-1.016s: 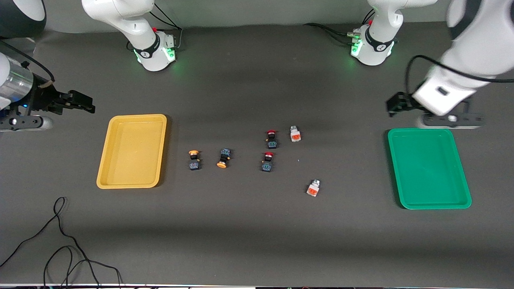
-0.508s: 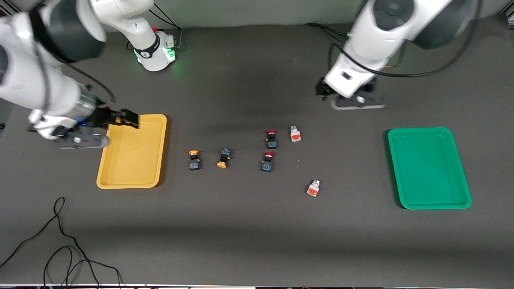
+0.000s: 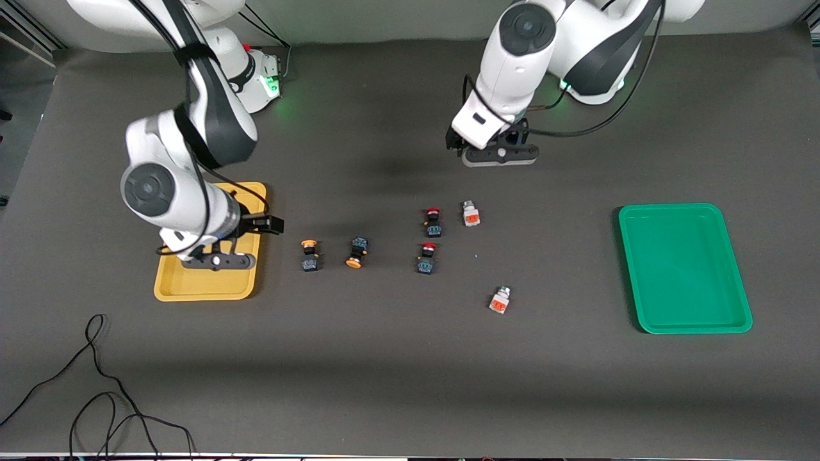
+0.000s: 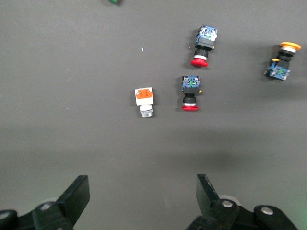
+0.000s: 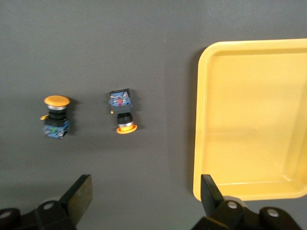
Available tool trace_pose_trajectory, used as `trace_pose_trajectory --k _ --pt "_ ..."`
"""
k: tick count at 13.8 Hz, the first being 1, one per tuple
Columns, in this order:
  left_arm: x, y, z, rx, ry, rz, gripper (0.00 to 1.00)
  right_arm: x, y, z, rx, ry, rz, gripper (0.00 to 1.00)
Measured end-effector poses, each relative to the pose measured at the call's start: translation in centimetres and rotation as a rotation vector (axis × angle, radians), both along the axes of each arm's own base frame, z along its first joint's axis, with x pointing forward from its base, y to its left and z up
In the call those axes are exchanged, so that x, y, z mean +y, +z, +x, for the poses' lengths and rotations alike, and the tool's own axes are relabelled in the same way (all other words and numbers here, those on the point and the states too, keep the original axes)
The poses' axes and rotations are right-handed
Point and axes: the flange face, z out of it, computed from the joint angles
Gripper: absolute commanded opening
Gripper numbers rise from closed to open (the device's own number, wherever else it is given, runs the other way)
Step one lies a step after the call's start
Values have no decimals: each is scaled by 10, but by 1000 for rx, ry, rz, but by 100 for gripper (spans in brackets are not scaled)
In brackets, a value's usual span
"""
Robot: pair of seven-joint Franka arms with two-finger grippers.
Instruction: Place green and yellow buttons in trays
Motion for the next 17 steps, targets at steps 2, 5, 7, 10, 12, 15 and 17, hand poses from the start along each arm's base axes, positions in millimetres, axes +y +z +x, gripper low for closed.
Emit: trace_pose_trajectory --k 2,5,7,10,12,15,17 --pt "3 -40 16 31 21 17 99 6 -37 4 18 2 -6 100" --pt "6 -102 29 39 65 27 98 16 -83 8 22 -1 0 100" --pt "8 -142 27 36 120 34 98 30 -108 7 22 -3 20 100" --pt "7 -190 23 24 178 33 98 55 -136 1 14 24 20 100" --pt "7 -213 19 28 206 33 98 56 -152 1 9 25 16 100" --pt "5 -243 18 21 225 14 98 53 -170 4 -5 20 12 100" --pt "5 -262 17 22 233 6 97 53 -181 5 -21 19 13 98"
